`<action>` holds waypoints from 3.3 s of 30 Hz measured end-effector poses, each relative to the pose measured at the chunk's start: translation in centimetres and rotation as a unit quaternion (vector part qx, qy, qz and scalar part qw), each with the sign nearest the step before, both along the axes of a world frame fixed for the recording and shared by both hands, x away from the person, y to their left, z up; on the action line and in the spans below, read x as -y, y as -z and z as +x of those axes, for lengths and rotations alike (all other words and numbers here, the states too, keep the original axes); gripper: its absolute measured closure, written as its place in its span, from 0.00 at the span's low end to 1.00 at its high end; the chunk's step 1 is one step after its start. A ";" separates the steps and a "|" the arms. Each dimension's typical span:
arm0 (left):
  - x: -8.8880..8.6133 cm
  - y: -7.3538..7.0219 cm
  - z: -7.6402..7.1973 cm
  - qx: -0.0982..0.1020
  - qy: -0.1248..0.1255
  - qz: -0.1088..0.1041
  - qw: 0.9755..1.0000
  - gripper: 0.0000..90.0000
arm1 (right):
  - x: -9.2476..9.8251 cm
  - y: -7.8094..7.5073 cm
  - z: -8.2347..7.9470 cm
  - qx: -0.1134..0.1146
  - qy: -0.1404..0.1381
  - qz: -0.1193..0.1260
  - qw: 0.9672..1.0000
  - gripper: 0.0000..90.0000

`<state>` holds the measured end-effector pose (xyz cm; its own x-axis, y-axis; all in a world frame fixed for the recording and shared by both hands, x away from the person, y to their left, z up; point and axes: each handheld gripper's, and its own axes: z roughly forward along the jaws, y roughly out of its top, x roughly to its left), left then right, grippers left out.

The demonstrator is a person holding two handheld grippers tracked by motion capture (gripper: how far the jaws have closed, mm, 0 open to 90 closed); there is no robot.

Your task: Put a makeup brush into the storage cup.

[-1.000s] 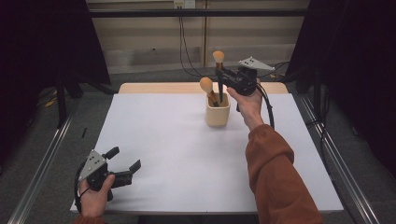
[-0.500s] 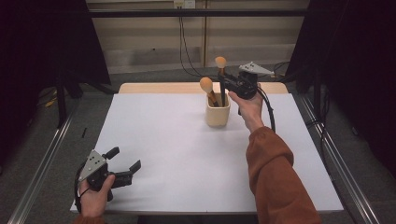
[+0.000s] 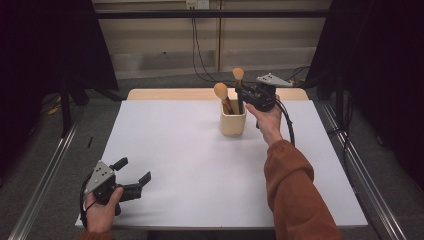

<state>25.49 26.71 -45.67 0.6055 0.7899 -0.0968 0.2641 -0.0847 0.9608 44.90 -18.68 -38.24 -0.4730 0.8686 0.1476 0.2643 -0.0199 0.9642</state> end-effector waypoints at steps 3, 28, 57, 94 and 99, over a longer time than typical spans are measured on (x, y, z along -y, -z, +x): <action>0.0 0.0 0.0 0.000 0.000 0.000 1.000 0.02 | 0.0 0.4 0.0 -0.002 0.001 0.002 1.000 0.83; 0.1 0.0 0.0 -0.001 0.003 0.003 1.000 0.02 | -0.2 3.2 -0.3 -0.022 0.008 -0.007 1.000 0.83; 0.1 0.1 0.1 -0.003 0.004 0.003 1.000 0.02 | 0.0 3.5 -0.8 -0.047 0.011 -0.016 0.999 0.31; 0.1 0.0 -0.1 0.001 0.001 0.001 1.000 0.02 | 2.0 3.9 -5.5 -0.023 0.028 -0.016 0.999 0.00; 0.1 -0.1 -0.3 0.001 0.001 0.001 1.000 0.02 | 2.5 4.0 -6.7 -0.013 0.032 -0.013 0.999 0.00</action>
